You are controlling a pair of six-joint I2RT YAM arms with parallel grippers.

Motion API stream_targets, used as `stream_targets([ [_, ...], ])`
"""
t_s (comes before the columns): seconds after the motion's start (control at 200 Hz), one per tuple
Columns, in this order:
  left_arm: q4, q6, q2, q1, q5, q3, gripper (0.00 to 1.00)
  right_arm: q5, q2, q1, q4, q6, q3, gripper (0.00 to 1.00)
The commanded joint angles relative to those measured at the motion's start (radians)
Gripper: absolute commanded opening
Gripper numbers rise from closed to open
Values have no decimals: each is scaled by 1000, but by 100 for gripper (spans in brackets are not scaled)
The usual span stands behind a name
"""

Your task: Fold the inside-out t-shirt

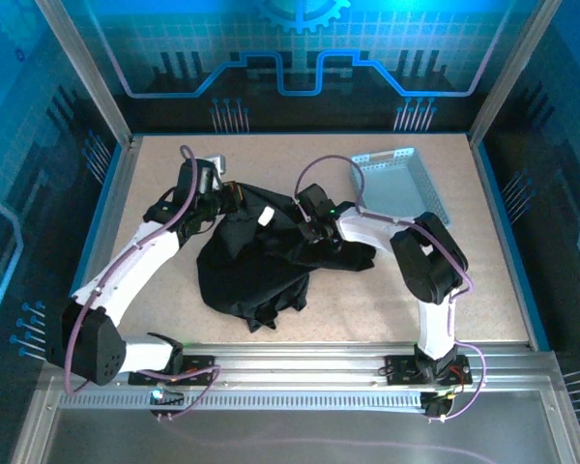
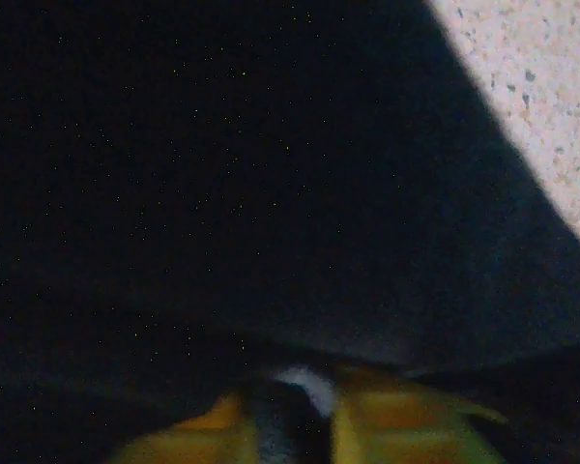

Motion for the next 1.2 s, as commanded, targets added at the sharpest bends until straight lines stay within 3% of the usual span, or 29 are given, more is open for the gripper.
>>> stream_targets([
  [0.0,5,4,36,17,5,62,0,2,-69,-6,-4,-8,-14,7],
  [0.075,-6,17,63,25,-13,84,0,-5,-148,-3,-23,-11,-51,0],
  [0.25,-9,32,116,40,-32,119,0,-66,-394,-4,-51,-34,-156,0],
  [0.405,-20,45,188,39,101,140,10,-141,-484,-58,-84,24,-206,0],
  [0.46,-29,42,210,38,140,136,19,-152,-505,-67,-90,39,-216,0],
  [0.52,-46,32,217,37,148,120,39,-176,-530,-79,-88,63,-228,0],
  [0.65,-48,9,135,35,109,18,70,-220,-556,-131,-111,154,-229,0],
  [0.785,1,5,28,21,149,-97,86,-271,-570,-184,-114,204,-238,0],
  [0.865,17,5,15,-15,196,-128,88,-305,-574,-201,-103,216,-247,0],
  [1.04,65,19,-35,-161,176,-226,87,-315,-574,-219,-122,231,-235,0],
  [1.196,34,39,-9,-227,32,-271,82,-323,-576,-222,-134,231,-218,0],
])
